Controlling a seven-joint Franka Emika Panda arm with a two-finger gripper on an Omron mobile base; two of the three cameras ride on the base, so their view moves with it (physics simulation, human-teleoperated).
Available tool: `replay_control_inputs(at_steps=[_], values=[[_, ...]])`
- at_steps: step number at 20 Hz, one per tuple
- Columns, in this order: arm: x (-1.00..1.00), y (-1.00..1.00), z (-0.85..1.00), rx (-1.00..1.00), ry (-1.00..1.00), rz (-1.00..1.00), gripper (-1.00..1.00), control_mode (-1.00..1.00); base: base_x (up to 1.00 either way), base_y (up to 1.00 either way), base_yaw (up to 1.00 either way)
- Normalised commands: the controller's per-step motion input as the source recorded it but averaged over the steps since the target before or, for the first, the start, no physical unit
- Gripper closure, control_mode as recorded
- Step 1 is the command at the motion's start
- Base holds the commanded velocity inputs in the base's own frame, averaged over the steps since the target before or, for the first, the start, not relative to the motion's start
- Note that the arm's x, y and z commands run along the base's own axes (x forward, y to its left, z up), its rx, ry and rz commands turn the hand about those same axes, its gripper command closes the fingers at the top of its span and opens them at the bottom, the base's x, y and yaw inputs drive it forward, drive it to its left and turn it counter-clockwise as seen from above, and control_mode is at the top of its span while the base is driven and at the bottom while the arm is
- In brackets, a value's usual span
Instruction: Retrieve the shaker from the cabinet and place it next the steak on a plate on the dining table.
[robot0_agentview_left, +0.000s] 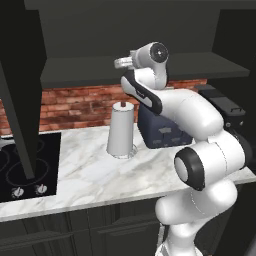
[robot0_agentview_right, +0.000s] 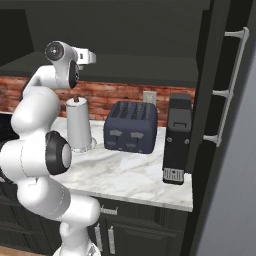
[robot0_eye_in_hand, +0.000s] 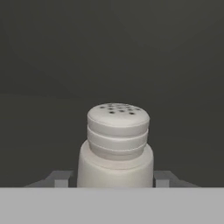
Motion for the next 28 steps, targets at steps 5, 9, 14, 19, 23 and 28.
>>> replay_control_inputs(at_steps=[5,9,14,19,23,28], values=[[-0.01,0.00,-0.01,0.00,0.00,0.00,1.00,-1.00,0.00,0.00,0.00],[-0.49,0.00,0.00,0.02,0.00,0.00,1.00,-1.00,0.00,0.00,0.00],[-0.92,-0.03,0.00,0.05,-0.04,0.00,1.00,-1.00,0.00,0.00,0.00],[-1.00,0.00,0.07,0.03,-0.06,0.00,1.00,-1.00,0.00,0.00,0.00],[-1.00,0.00,0.24,0.01,-0.02,0.00,1.00,-1.00,0.00,0.00,0.00],[-1.00,-0.06,0.59,0.00,0.09,0.00,1.00,-1.00,0.00,0.00,0.00]])
